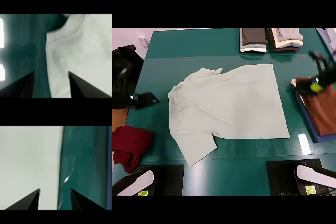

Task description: Fold the shirts.

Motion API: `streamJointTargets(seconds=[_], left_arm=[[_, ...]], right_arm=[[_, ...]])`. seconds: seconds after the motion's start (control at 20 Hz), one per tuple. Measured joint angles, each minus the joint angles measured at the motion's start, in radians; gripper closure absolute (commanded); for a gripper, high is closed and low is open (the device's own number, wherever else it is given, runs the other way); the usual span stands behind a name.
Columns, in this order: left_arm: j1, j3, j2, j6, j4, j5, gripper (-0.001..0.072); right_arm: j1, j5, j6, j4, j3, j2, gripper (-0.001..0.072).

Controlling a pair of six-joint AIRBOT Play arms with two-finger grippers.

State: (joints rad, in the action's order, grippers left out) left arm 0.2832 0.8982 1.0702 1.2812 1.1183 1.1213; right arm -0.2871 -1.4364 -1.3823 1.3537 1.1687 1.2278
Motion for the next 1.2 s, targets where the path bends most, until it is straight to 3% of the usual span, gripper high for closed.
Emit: streamJointTargets(seconds=[0.25,0.55,0.6,0.7,0.75,1.2], left_arm=[[0.02,-0.167,-0.075,0.012,-0.008,0.026,0.0211],[0.024,-0.212,-0.091,0.022,-0.016,0.036,0.0211],[0.024,-0.214,-0.092,0.022,-0.016,0.039,0.0211],[0.024,-0.216,-0.093,0.022,-0.014,0.052,0.0211],[0.024,-0.217,-0.093,0.022,-0.009,0.06,0.0211],[0.023,-0.345,-0.093,0.019,-0.019,0.076,0.0211]], right_arm=[[-0.239,0.016,0.087,-0.088,-0.423,-0.155,0.023],[-0.304,0.093,0.141,-0.226,-0.632,-0.189,0.0271],[-0.286,0.097,0.145,-0.245,-0.643,-0.181,0.0361],[-0.236,0.117,0.148,-0.255,-0.658,-0.153,0.0622],[-0.211,0.132,0.15,-0.258,-0.663,-0.146,0.0694],[-0.078,0.229,0.154,-0.245,-0.676,-0.266,0.0695]])
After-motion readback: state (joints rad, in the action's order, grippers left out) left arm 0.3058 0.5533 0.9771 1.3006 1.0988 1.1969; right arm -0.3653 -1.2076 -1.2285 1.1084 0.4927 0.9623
